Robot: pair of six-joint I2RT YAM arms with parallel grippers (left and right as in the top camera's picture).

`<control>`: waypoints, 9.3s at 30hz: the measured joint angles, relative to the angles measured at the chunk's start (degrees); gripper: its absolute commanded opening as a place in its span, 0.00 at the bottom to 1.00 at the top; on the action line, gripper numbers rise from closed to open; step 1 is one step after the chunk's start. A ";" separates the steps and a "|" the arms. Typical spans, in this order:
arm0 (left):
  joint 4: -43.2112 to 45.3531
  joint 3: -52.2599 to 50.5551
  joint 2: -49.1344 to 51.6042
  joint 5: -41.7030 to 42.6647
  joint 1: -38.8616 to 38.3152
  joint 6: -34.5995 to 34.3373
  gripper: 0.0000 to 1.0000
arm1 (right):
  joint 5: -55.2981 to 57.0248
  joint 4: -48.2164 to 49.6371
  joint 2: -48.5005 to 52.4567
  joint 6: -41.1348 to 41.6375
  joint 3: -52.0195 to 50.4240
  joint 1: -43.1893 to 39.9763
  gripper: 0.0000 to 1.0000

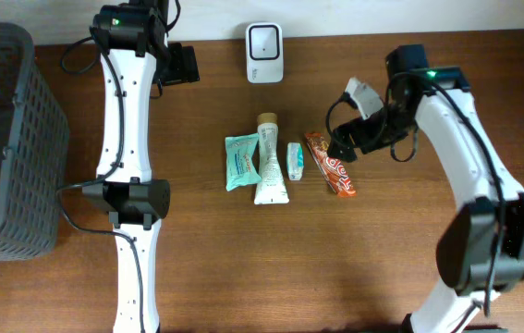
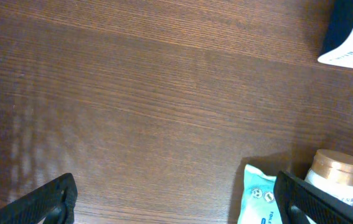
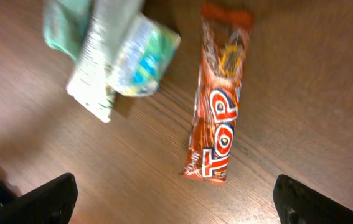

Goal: Scan the item barcode
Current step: 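Move the right gripper over the red wafer bar, then lower the right gripper and grasp the red wafer bar, then lift the wafer bar and carry it to the scanner front, then hold the wafer bar's barcode in front of the scanner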

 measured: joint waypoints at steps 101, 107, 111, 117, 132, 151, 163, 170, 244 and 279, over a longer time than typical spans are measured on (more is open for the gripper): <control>0.00 0.00 0.00 0.02 0.00 0.00 0.99 | -61.99 0.72 5.27 36.44 -17.03 -3.17 0.04; 0.00 0.00 0.00 0.00 0.00 0.00 0.99 | -61.99 0.85 5.27 36.48 -17.03 -3.17 0.04; 0.00 0.00 0.00 0.02 0.00 0.00 0.99 | -61.92 1.53 5.27 36.44 -17.03 -3.17 0.04; 0.00 0.00 0.00 0.00 0.00 0.00 0.99 | -56.13 7.85 5.27 36.59 -17.03 -2.99 0.04; 0.00 0.00 0.00 0.00 0.00 0.00 0.99 | -16.57 15.98 5.33 45.57 -1.70 7.91 0.04; 0.00 0.00 0.00 0.00 0.00 0.00 0.99 | 18.84 63.19 6.75 48.17 7.52 14.75 0.39; 0.02 0.00 0.00 0.02 0.00 0.00 0.99 | 25.33 36.15 7.26 48.50 7.48 11.80 0.99; 0.00 0.00 0.00 0.00 0.00 0.00 0.99 | 25.77 28.22 7.30 48.50 7.45 11.43 0.99; 0.00 0.00 0.00 0.00 0.00 0.00 0.99 | 8.26 34.47 7.41 51.25 7.39 11.43 0.99; 0.00 0.00 0.00 0.00 0.00 0.00 0.99 | 18.27 41.31 23.15 41.77 7.43 11.72 0.71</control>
